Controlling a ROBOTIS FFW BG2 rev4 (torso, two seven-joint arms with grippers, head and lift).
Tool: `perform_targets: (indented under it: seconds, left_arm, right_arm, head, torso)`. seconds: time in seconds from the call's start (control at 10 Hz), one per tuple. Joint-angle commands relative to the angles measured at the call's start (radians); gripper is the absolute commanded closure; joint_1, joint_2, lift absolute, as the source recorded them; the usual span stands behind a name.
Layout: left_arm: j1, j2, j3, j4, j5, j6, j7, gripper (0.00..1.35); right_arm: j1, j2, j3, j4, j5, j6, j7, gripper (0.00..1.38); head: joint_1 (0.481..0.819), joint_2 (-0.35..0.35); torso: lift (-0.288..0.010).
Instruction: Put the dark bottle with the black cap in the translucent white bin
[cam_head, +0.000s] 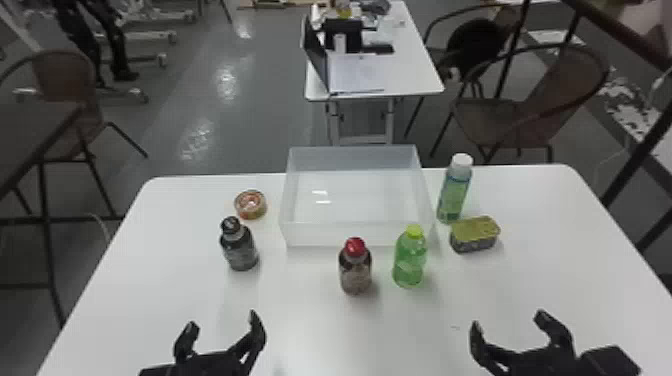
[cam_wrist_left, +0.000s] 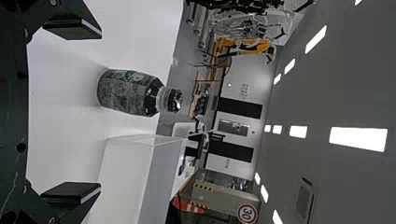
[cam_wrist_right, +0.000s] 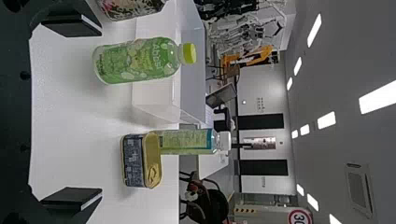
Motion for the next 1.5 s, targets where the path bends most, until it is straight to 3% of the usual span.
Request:
perform_targets:
  seconds: [0.0, 0.5, 0.6, 0.8, 1.0, 1.4]
  left_arm:
    - [0.002, 0.0, 0.0, 0.0, 0.001, -0.001, 0.0, 0.15]
    - [-0.003, 0.003, -0.002, 0.001, 0.009, 0.013, -0.001, 0.15]
    - [-0.018, 0.005, 0.0, 0.014, 0.019, 0.032, -0.028, 0.15]
    - [-0.074, 0.014, 0.006, 0.064, 0.044, 0.082, -0.112, 0.15]
    - [-0.138, 0.011, 0.058, 0.109, 0.009, 0.177, -0.218, 0.15]
    - [-0.27, -0.037, 0.23, 0.19, -0.162, 0.331, -0.4, 0.15]
  right_arm:
    - [0.0, 0.001, 0.0, -0.001, 0.0, 0.0, 0.0, 0.09]
    - [0.002, 0.001, 0.0, -0.001, 0.0, 0.001, 0.0, 0.09]
    - [0.002, 0.001, 0.0, -0.001, 0.0, 0.0, 0.0, 0.09]
    - [0.0, 0.001, 0.0, -0.001, 0.0, 0.0, 0.0, 0.09]
    - [0.0, 0.001, 0.0, -0.001, -0.002, 0.001, 0.0, 0.09]
    - [-0.006, 0.001, 0.003, 0.0, 0.0, 0.001, 0.0, 0.09]
  head:
    - [0.695, 0.076]
    - [0.695, 0.077]
    - [0.695, 0.076]
    - [0.695, 0.062]
    - [0.695, 0.052]
    - [0.695, 0.064]
  torso:
    - [-0.031]
    - [-0.031]
    - [-0.031]
    - [-0.031]
    - [-0.031]
    - [-0.031]
